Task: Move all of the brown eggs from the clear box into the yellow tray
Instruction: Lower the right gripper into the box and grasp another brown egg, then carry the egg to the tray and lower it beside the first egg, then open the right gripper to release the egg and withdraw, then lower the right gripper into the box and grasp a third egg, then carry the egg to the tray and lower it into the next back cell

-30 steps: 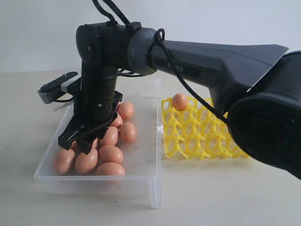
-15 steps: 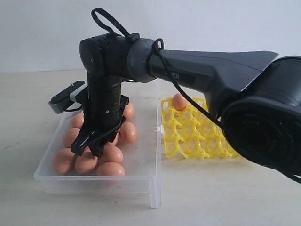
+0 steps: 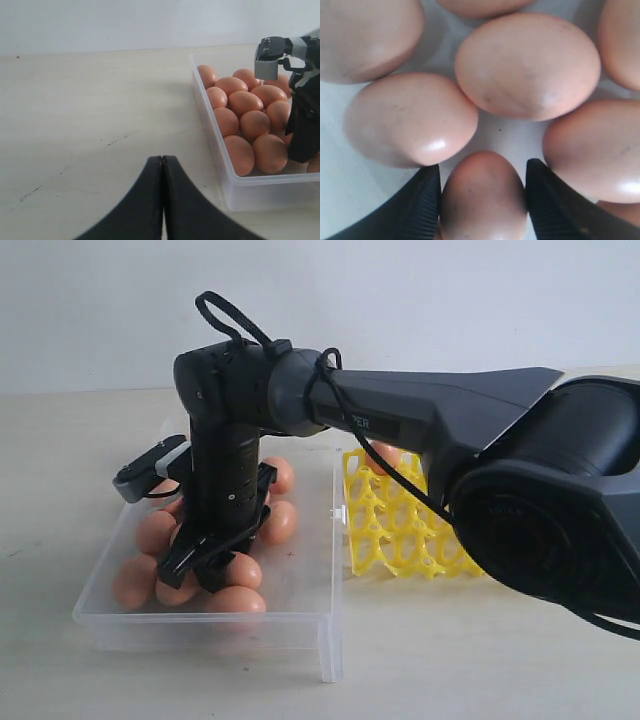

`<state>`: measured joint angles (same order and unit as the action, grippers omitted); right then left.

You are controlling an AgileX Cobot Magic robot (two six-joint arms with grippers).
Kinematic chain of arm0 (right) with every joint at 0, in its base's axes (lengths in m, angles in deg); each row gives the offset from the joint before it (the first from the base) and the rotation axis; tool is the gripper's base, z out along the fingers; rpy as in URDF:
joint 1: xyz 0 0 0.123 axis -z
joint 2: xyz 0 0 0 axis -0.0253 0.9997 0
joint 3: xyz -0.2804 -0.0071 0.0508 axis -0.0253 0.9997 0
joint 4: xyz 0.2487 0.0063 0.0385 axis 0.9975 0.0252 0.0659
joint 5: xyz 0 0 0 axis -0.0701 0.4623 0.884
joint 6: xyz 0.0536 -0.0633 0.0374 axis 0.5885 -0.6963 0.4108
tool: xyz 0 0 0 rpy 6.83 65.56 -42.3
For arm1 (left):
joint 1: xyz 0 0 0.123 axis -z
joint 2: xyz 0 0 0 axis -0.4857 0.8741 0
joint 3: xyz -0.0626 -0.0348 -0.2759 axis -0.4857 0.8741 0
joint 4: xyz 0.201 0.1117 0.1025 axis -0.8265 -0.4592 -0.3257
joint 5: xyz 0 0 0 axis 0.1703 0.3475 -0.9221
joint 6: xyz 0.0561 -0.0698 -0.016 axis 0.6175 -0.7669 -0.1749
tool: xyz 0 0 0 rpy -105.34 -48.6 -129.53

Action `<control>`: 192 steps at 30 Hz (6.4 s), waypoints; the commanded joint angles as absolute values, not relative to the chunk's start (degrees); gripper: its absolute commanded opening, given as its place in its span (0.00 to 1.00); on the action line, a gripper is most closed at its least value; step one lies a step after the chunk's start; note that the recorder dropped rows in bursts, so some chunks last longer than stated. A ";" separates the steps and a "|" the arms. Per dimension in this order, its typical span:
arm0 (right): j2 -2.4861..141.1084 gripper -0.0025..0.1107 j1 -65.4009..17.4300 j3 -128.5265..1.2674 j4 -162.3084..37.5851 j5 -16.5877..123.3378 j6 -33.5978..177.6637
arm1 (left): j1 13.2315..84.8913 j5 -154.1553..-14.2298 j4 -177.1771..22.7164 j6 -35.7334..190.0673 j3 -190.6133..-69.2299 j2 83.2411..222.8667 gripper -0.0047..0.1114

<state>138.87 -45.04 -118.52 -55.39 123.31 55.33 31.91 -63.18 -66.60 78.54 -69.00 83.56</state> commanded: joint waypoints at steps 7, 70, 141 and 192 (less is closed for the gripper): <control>137.63 0.02 -44.83 -117.98 -55.22 121.54 54.78 | 31.84 -63.74 -66.55 78.48 -69.23 83.24 0.04; 114.44 0.16 -15.12 -63.18 -71.00 42.30 93.77 | 31.84 -63.74 -66.55 78.48 -69.23 83.24 0.04; 132.49 0.55 -45.84 -111.66 -58.61 117.14 51.78 | 31.84 -63.74 -66.55 78.48 -69.23 83.24 0.04; 107.02 0.02 -47.89 -91.16 -61.12 91.75 61.62 | 31.84 -63.74 -66.55 78.48 -69.23 83.24 0.04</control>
<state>113.95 -47.81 -99.42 -60.55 100.11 59.87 31.91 -63.18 -66.60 78.54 -69.00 83.56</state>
